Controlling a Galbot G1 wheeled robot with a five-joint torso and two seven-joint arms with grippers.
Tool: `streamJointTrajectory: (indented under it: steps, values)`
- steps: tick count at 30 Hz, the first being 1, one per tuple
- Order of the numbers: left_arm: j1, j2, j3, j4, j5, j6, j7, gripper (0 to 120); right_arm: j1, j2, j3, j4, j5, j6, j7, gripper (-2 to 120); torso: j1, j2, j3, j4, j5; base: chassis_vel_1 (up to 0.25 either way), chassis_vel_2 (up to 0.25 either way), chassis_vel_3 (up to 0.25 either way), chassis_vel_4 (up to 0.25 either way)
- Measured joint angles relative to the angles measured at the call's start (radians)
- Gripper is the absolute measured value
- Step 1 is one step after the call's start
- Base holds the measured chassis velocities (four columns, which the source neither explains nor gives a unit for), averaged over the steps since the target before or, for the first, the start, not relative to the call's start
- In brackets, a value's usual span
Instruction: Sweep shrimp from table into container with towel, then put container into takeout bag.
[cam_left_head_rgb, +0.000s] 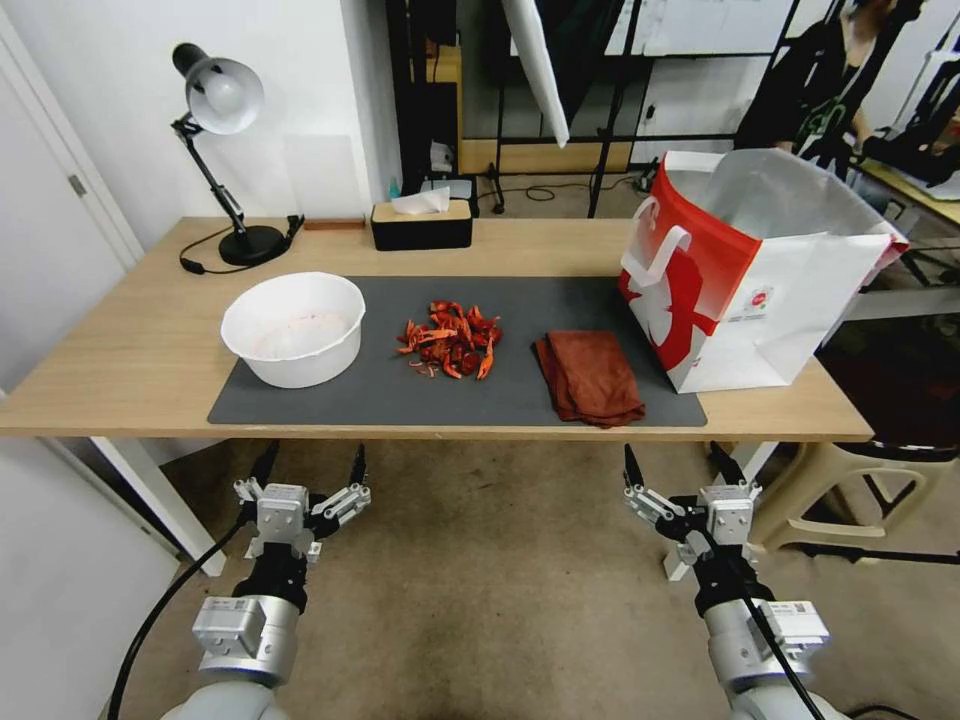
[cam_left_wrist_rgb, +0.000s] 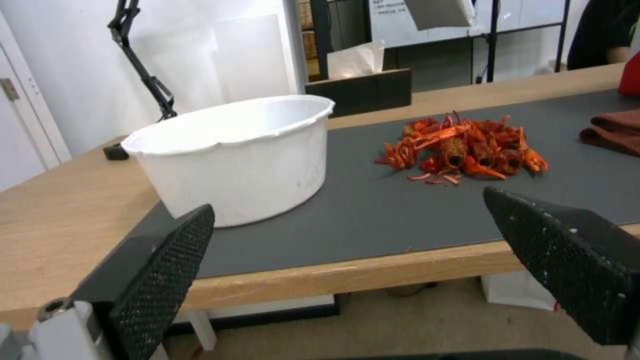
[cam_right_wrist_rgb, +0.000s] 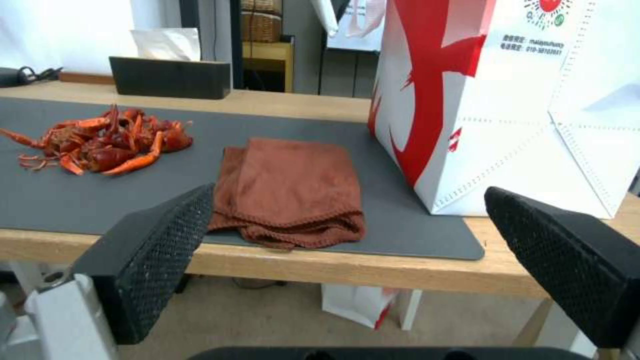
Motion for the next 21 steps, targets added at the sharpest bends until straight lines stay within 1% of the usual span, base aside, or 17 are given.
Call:
streamJointTrajectory:
  steps: [21]
  values:
    - [0.0,0.0,0.0,0.0,0.0,0.0,0.0,100,0.0,0.0,0.0,0.0,0.0,0.0,0.0,100,0.0,0.0,0.0,0.0,0.0,0.0,0.0,0.0,0.0]
